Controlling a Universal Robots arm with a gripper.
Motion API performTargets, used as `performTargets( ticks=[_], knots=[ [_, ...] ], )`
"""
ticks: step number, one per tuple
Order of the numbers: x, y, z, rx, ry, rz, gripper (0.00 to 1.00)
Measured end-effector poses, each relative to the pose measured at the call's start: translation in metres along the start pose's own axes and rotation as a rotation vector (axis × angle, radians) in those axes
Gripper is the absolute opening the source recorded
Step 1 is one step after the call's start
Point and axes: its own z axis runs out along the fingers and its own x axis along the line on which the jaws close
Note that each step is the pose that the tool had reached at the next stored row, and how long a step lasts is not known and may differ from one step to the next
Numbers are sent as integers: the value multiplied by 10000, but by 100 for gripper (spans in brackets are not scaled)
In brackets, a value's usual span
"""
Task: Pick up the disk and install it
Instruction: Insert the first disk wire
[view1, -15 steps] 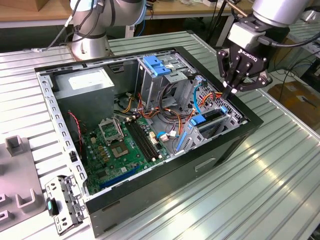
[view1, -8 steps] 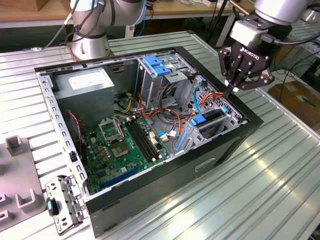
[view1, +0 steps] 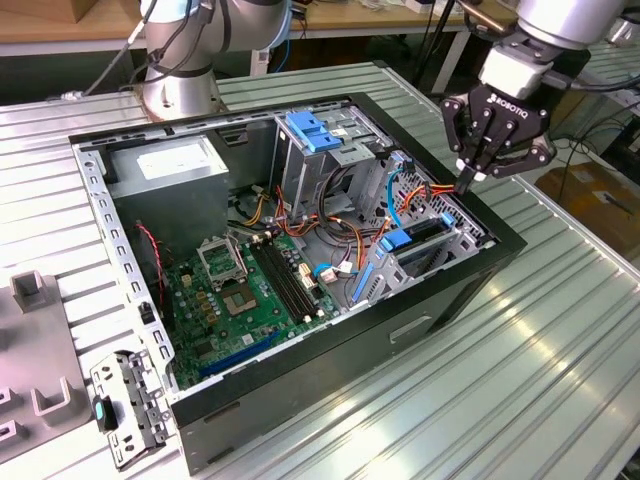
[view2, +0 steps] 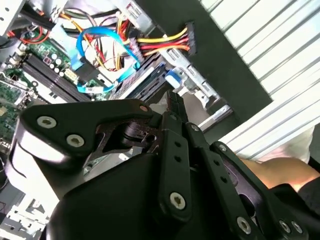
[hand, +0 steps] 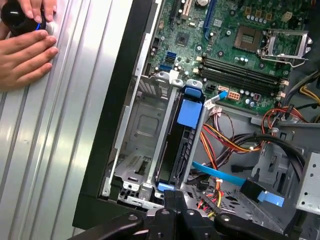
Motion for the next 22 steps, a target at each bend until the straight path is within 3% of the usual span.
performTargets(
  ticks=[1, 7, 10, 12, 13, 14, 16, 19, 21, 22],
  knots=[
    [3, -88, 0, 0, 3, -23, 11],
    [-55, -261, 35, 5, 7, -181, 11],
    [-63, -279, 58, 15, 11, -493, 11],
    [-62, -291, 70, 29, 18, -901, 11],
    [-61, -293, 74, 34, 19, -1028, 18],
    [-61, -297, 77, 37, 19, -1127, 18],
    [-57, -313, 84, 52, 25, -1539, 25],
    [-56, -319, 99, 82, 34, -2337, 27],
    [-54, -325, 105, 92, 37, -2612, 27],
    [-53, -332, 111, 101, 40, -2811, 33]
  ],
)
